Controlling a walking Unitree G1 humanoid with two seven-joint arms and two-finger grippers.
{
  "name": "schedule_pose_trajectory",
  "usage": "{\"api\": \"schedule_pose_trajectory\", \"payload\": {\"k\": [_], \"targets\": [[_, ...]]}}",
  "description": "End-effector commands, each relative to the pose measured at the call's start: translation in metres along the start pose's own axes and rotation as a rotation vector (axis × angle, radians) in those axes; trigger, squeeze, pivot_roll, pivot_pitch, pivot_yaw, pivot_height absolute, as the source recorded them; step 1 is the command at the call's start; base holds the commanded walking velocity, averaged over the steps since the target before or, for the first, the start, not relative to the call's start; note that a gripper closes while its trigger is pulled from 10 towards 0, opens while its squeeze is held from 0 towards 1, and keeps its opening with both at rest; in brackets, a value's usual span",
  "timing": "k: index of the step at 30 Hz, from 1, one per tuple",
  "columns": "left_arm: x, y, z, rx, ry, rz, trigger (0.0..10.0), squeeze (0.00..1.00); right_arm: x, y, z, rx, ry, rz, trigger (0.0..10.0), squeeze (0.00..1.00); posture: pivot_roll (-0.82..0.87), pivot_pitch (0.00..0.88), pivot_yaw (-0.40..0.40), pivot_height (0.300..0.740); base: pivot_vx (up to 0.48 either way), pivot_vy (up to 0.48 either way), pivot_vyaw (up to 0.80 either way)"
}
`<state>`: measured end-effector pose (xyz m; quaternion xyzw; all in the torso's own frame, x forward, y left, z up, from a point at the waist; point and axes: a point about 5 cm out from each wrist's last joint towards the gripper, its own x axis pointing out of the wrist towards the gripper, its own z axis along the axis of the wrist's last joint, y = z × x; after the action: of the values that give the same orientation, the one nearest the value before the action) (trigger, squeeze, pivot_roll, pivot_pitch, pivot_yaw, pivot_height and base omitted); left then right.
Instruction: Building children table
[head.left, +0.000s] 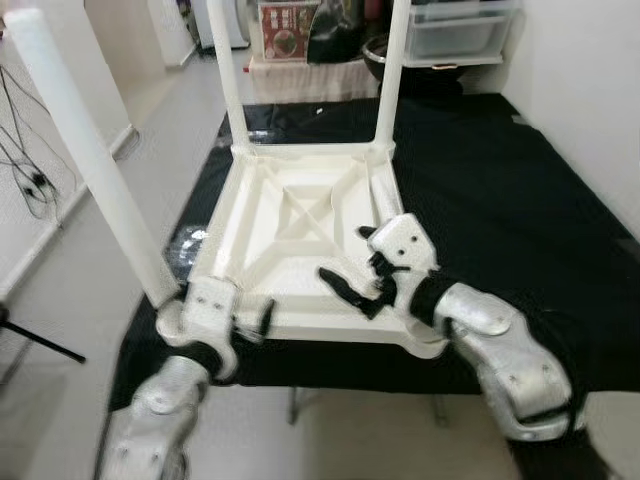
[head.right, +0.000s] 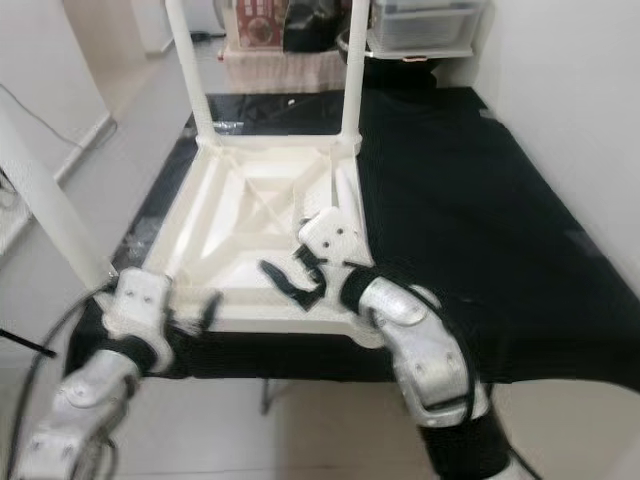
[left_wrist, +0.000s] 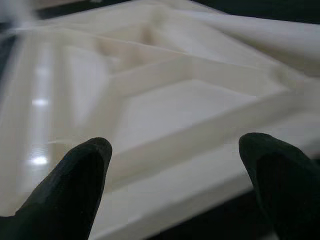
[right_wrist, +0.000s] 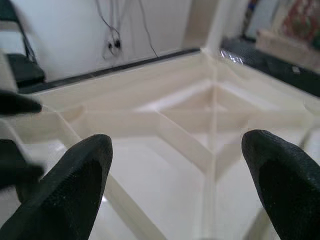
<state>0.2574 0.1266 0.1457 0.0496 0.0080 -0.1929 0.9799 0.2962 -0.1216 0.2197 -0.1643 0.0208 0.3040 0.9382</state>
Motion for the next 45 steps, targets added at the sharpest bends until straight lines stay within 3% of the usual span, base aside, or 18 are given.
{"api": "schedule_pose_trajectory", "payload": {"k": [1,4,9,11,15,16,22,32,37,45], "targets": [[-0.003,-0.005,0.000,0.007,-0.003,-0.063,10.0,0.00,0.000,-0.003,-0.003,0.042,0.063,-0.023,10.0,0.00,-0.07,0.085,0.048,0.740,0.000,0.000,0.00],[-0.004,-0.012,0.001,0.012,-0.019,-0.123,10.0,0.00,0.006,-0.012,-0.002,0.125,0.191,-0.087,10.0,0.00,-0.07,0.083,0.043,0.740,0.000,0.000,0.00],[-0.004,-0.013,0.002,0.017,-0.025,-0.130,10.0,0.00,0.012,-0.012,-0.002,0.163,0.272,-0.094,10.0,0.00,-0.07,0.082,0.043,0.740,0.000,0.000,0.00],[-0.002,-0.019,0.006,0.090,-0.052,-0.172,10.0,0.00,0.024,-0.016,-0.001,0.173,0.383,-0.091,10.0,0.00,-0.07,0.089,0.033,0.740,0.000,0.000,0.00],[-0.001,-0.027,0.008,0.158,-0.065,-0.241,10.0,0.00,0.031,-0.018,-0.003,0.206,0.468,-0.066,10.0,0.00,-0.07,0.092,0.027,0.740,0.000,0.000,0.00],[-0.002,-0.035,0.009,0.190,-0.073,-0.311,10.0,0.00,0.040,-0.022,-0.004,0.224,0.528,-0.063,10.0,0.00,-0.07,0.096,0.023,0.740,0.000,0.000,0.00],[-0.004,-0.040,0.010,0.169,-0.070,-0.360,10.0,0.00,0.051,-0.035,-0.008,0.244,0.609,-0.098,10.0,0.00,-0.07,0.116,0.006,0.740,0.000,0.000,0.00],[-0.010,-0.045,0.011,0.165,-0.083,-0.347,10.0,0.00,0.059,-0.063,0.002,0.201,0.628,-0.182,10.0,0.00,-0.07,0.155,-0.021,0.740,0.000,0.000,0.00],[-0.011,-0.046,0.011,0.159,-0.083,-0.347,10.0,0.00,0.062,-0.071,0.014,0.212,0.597,-0.193,10.0,0.00,-0.07,0.162,-0.024,0.740,0.000,0.000,0.00],[-0.010,-0.047,0.011,0.152,-0.083,-0.345,10.0,0.00,0.067,-0.080,0.017,0.188,0.607,-0.222,10.0,0.00,-0.08,0.165,-0.028,0.740,0.000,0.000,0.00]]}}
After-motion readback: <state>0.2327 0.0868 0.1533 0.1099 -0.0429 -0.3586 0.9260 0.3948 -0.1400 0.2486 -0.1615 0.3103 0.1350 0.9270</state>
